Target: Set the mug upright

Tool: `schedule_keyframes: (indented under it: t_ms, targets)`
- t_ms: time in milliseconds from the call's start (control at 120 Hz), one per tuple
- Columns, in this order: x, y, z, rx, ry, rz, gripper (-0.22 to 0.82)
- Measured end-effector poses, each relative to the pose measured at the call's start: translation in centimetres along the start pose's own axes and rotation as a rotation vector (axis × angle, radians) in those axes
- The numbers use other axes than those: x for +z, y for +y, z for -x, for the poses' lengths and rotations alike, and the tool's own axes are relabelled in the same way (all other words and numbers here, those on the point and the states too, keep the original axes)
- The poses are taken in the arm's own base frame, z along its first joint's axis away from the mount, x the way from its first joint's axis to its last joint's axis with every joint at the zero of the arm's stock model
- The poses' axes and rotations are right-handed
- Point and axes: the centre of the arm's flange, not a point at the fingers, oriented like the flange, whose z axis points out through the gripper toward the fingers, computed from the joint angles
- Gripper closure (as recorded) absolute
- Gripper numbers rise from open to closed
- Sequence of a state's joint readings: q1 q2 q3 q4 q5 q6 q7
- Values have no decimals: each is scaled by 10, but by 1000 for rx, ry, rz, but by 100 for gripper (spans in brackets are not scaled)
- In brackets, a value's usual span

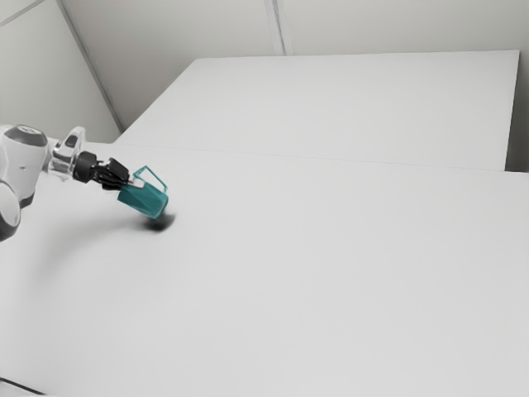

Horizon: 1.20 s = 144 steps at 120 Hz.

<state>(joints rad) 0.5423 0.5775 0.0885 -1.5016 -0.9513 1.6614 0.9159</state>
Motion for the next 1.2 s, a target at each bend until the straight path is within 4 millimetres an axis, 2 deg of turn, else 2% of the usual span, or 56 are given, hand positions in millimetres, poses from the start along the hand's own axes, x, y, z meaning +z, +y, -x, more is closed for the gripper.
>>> schedule_keyframes:
  t_ms: [67,150,233,325,467,600,825,1067,1100,1200]
  targets:
    - [-3,31,-17,63,-41,-53,77]
    - [5,62,-37,139,-143,-160,78]
    - [17,78,-48,185,-270,-293,78]
    - [30,84,-52,209,-401,-451,78]
    - [43,78,-60,239,-431,-669,79]
    - [40,64,-62,239,-356,-785,79]
    - [40,52,-63,195,-215,-829,79]
    - [43,42,-61,143,-153,-837,79]
    - [43,42,-62,140,-148,-838,76]
    - [44,42,-62,131,-136,-841,53]
